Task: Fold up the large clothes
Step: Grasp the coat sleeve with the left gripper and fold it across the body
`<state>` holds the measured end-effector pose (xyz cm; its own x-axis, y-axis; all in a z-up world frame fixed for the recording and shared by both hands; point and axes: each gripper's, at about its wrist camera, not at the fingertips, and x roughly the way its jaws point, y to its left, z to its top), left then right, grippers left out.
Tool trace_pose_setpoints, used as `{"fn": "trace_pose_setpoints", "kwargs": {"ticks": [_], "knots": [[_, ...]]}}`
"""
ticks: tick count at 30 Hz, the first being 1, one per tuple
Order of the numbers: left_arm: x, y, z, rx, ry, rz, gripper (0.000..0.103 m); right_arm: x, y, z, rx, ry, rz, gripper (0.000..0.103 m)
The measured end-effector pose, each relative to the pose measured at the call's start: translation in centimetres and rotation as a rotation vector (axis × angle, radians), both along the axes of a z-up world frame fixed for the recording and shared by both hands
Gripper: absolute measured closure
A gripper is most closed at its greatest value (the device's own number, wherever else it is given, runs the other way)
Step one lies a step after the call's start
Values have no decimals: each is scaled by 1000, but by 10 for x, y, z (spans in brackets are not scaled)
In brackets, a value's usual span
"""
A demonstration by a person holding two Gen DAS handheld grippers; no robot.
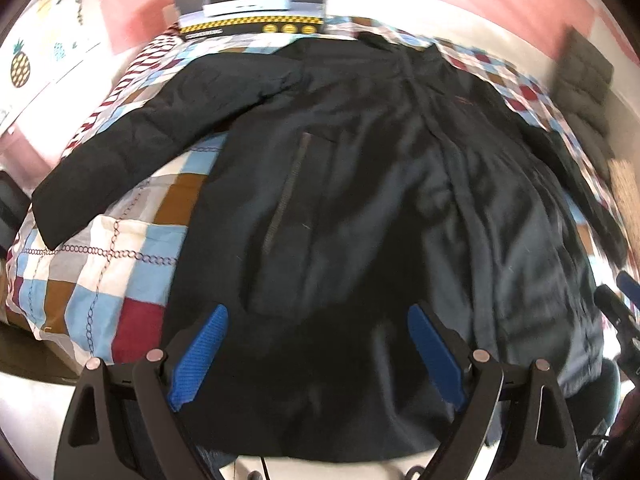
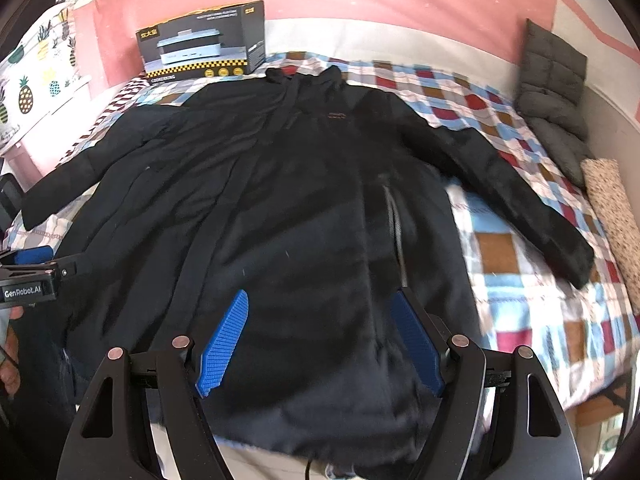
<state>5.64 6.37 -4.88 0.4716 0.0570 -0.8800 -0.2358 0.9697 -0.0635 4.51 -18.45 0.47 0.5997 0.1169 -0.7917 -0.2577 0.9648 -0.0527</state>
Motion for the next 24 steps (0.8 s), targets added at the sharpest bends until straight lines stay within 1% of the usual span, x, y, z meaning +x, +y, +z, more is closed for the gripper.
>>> {"fn": "trace_pose_setpoints", "kwargs": {"ticks": [5,8,9,13,16,20,24], "knots": [[18,37,-10,-34,3,86,11,29,21,-11,17,26,65,27],[27,58,-16,-57,3,130,22,45,34,-17,17,42,96,27],[30,67,-18,-65,1,149,23,51,39,-20,18,47,108,27],[42,101,-25,-79,-13,225,24,71,51,-26,12,59,134,27],[49,131,-34,-111,-19,302,24,85,59,-29,1,54,146,27],[53,175,-51,-166,-18,429,24,104,71,-32,-4,54,159,27],[49,203,-61,-206,-42,516,25,119,80,-36,-5,58,169,27]]}}
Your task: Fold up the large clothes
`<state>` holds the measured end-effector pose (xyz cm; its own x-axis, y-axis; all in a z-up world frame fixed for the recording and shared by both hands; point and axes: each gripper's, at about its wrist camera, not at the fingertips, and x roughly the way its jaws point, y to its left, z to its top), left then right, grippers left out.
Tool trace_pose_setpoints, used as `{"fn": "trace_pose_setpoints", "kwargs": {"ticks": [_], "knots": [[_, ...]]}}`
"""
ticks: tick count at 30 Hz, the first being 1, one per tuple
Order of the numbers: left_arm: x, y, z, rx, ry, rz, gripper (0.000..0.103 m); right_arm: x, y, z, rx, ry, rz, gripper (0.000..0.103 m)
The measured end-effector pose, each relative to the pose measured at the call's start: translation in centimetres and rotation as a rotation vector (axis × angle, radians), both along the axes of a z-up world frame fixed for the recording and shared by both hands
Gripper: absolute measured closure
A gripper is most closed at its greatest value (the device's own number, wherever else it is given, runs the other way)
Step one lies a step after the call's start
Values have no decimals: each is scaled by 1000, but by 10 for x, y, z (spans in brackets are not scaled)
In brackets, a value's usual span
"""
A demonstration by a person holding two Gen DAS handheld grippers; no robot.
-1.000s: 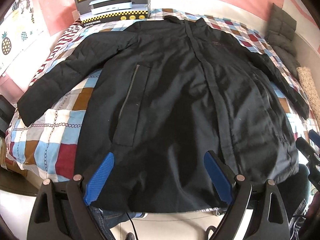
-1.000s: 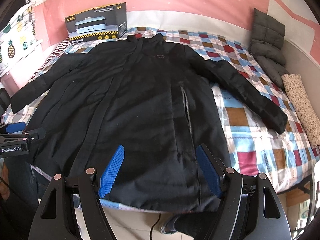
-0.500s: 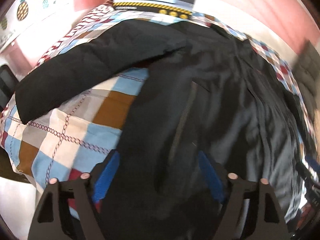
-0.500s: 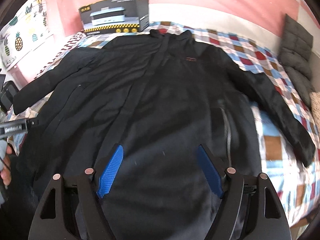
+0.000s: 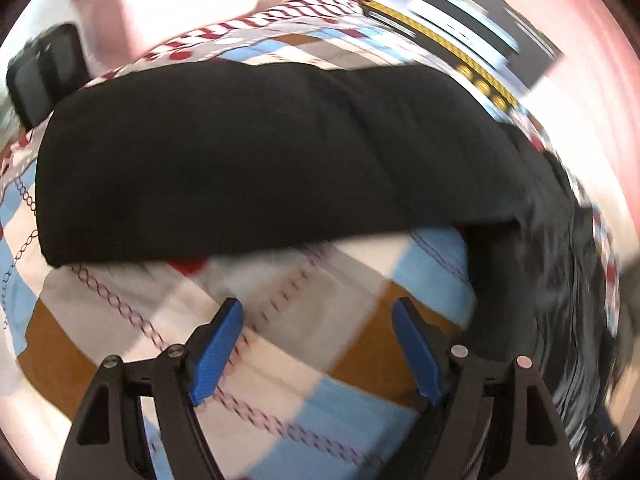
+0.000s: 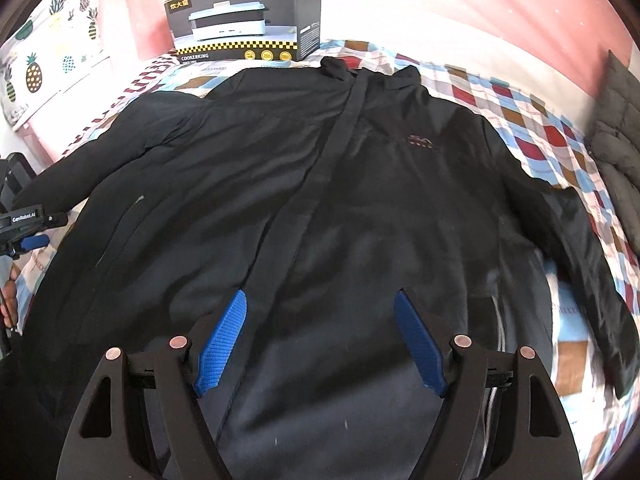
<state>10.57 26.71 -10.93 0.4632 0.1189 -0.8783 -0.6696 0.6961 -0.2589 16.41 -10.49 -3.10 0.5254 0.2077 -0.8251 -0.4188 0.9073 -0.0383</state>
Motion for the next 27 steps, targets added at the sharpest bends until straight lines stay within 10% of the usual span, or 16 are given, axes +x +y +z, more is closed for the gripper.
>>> {"fn": "trace_pose_setpoints", "kwargs": {"ticks": [12,17,27], "knots": [[13,52,-13,-95,-133,181,30,22,5,-14,-10,27,-7,27],[25,54,1,27,-52,168,80,24,-3,-15,-10,34,-32,27],[54,16,115,273,-185,-35,87,12,-40,-6,-22,-4,-91,27]]}}
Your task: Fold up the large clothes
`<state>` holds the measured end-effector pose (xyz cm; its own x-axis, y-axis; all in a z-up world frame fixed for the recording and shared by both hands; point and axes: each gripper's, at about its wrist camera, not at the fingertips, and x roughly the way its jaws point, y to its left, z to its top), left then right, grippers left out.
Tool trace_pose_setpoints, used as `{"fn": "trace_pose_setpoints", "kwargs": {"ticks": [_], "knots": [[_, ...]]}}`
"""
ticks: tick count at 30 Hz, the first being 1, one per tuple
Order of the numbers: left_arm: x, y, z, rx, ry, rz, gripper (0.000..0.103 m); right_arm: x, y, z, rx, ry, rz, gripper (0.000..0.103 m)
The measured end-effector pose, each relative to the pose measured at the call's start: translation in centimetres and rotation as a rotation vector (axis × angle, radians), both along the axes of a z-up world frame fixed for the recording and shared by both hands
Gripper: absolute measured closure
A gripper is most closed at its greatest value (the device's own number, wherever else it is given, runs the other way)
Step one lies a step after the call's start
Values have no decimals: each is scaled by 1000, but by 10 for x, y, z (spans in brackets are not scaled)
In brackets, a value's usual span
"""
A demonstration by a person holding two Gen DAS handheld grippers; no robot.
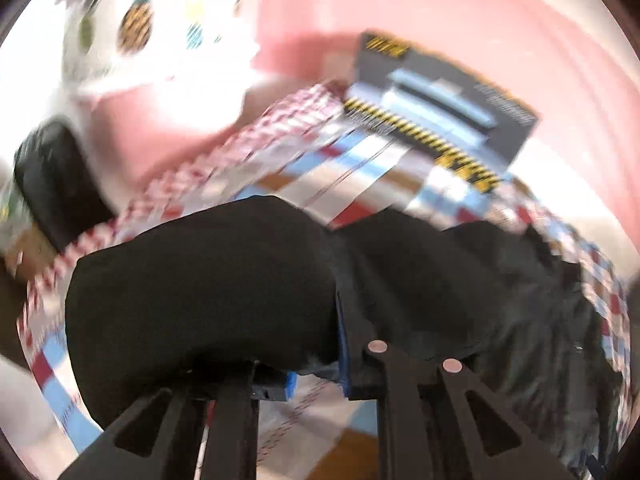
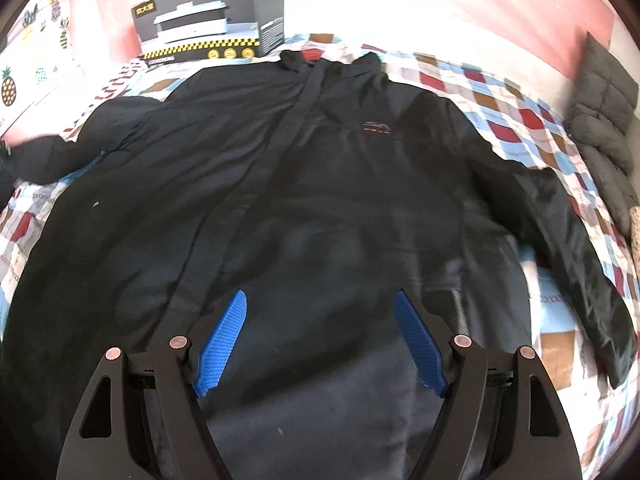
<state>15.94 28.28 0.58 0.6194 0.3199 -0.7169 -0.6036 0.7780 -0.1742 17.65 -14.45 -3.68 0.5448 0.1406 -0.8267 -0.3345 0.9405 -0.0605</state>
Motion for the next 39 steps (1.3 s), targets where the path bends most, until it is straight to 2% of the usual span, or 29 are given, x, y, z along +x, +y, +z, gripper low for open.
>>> {"fn": "trace_pose_setpoints", "kwargs": {"ticks": [5,8,12,14,17,21,24,26,29,30,32,36,39], "knots": [[34,-49,65,106,-95,-163,87,-7,-20,3,10,-13,-42,27],[63,-91,94,152,-141,-278,87,-11,-35,4,33,-11,-78,27],[102,-152,107,163,-169,-434,87,-13,-59,1,69,-3,-126,27],[125,-182,101,149,-156,-507,87,-14,-69,0,83,1,-138,27],[152,-229,74,99,-110,-610,87,-13,-87,-4,102,11,-176,27],[178,-284,21,69,-4,-710,87,-10,-107,-10,122,22,-216,27],[189,-309,-17,34,80,-749,86,-8,-122,-15,132,31,-244,27],[195,-314,-39,-36,120,-776,80,-7,-129,-17,136,30,-261,27],[194,-324,-56,-142,154,-831,66,-4,-135,-21,149,38,-273,27],[195,-329,-60,-160,163,-849,62,-3,-136,-23,157,41,-276,27],[189,-336,-57,-171,171,-876,62,-1,-136,-22,175,46,-276,27],[162,-322,-31,-259,84,-911,55,8,-134,-15,231,44,-261,27],[144,-285,-5,-259,12,-861,55,25,-127,-6,299,45,-239,27]]}}
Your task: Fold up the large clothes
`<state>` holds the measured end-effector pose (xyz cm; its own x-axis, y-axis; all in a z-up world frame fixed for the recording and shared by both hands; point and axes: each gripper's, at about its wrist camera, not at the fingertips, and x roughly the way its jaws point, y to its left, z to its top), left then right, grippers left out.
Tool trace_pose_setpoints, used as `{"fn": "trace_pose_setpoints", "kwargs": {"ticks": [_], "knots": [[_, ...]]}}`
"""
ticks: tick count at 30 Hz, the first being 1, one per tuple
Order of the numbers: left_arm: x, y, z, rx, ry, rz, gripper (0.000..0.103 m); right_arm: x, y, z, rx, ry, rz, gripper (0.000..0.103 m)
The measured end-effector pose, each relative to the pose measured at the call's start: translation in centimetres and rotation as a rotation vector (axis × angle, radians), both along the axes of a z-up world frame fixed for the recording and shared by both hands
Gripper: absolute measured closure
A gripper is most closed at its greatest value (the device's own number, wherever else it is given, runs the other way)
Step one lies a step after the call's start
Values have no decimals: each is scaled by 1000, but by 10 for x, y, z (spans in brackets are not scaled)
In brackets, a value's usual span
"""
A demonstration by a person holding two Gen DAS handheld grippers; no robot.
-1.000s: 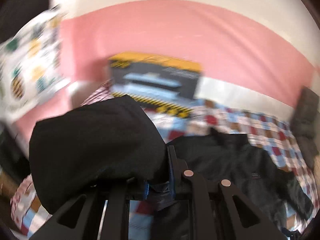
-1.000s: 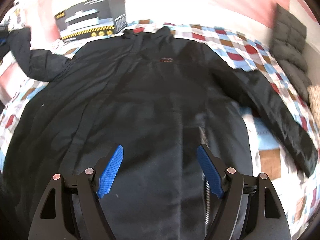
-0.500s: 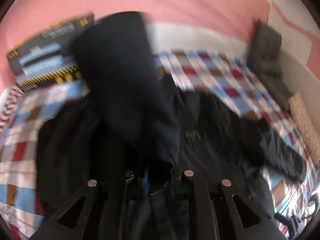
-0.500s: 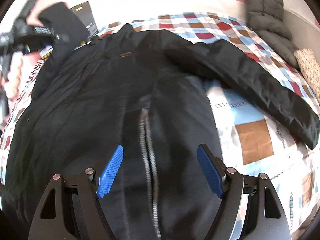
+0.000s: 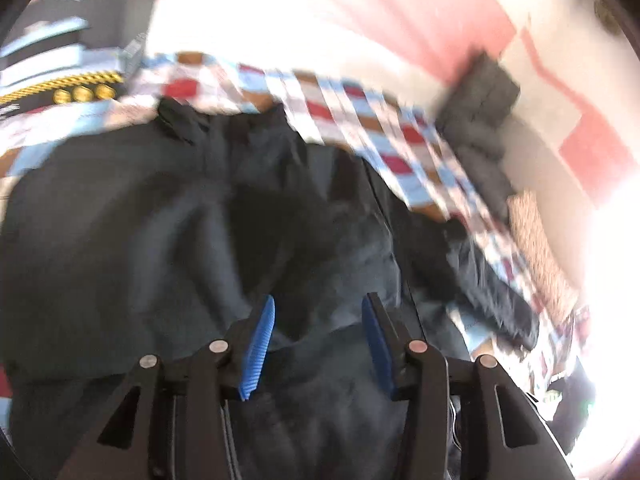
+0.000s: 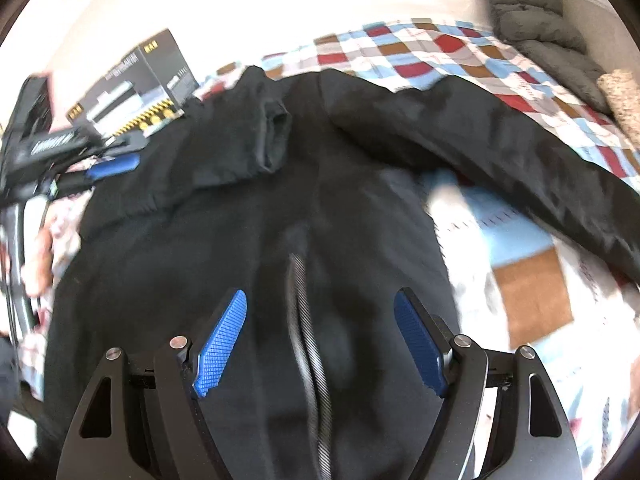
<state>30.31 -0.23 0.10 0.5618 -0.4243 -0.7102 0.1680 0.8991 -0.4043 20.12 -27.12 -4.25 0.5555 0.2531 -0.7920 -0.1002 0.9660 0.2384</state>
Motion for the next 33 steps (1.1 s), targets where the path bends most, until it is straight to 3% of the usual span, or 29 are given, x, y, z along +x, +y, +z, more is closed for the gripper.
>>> {"fn": "trace_pose_setpoints", "kwargs": {"ticks": [4,8,11,13,15,17,18,20,21,24,27,29,31,33], "knots": [[-9,61,15,132,-72,157,56,35,17,7,47,-1,29,27],[5,128,3,226,-31,323,57,93,39,10,101,7,44,29],[18,162,-21,227,28,387,58,134,56,11,133,11,49,51],[28,175,-43,216,79,394,58,154,69,5,121,11,59,74],[32,173,-66,207,115,382,58,169,75,-21,75,88,37,86],[35,167,-79,239,100,358,58,172,72,-45,60,138,15,100],[33,163,-81,264,79,352,58,169,68,-49,52,118,12,103],[34,157,-85,301,40,337,53,166,64,-51,42,112,2,103],[34,156,-87,306,36,333,52,166,63,-51,0,121,-10,95],[32,156,-77,306,63,339,52,166,57,-36,-7,142,-34,93],[16,150,-55,281,40,324,52,142,50,-3,-11,54,-24,90],[-5,142,-37,260,-4,319,52,117,40,14,13,22,-20,82],[-30,128,-20,256,-35,311,52,92,30,24,24,10,-17,66],[-55,114,-8,258,-60,301,52,62,15,32,37,-5,-32,58]]}}
